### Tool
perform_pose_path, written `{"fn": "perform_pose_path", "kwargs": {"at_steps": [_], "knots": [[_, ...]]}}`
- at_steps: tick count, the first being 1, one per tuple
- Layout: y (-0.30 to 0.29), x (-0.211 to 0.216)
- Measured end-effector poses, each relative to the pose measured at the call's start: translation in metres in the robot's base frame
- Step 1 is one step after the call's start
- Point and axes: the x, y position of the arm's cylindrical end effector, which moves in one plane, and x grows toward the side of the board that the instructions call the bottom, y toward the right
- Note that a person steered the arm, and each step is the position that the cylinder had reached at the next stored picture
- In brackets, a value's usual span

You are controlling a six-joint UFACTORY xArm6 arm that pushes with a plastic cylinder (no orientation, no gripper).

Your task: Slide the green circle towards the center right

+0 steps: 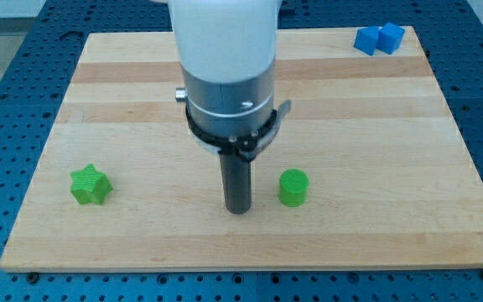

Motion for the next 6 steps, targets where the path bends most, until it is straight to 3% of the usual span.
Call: {"fn": "perform_pose_path", "kwargs": {"at_steps": [1,3,6], "knots": [[0.048,0.002],[0.117,-0.072],[0.103,-0.079]]}}
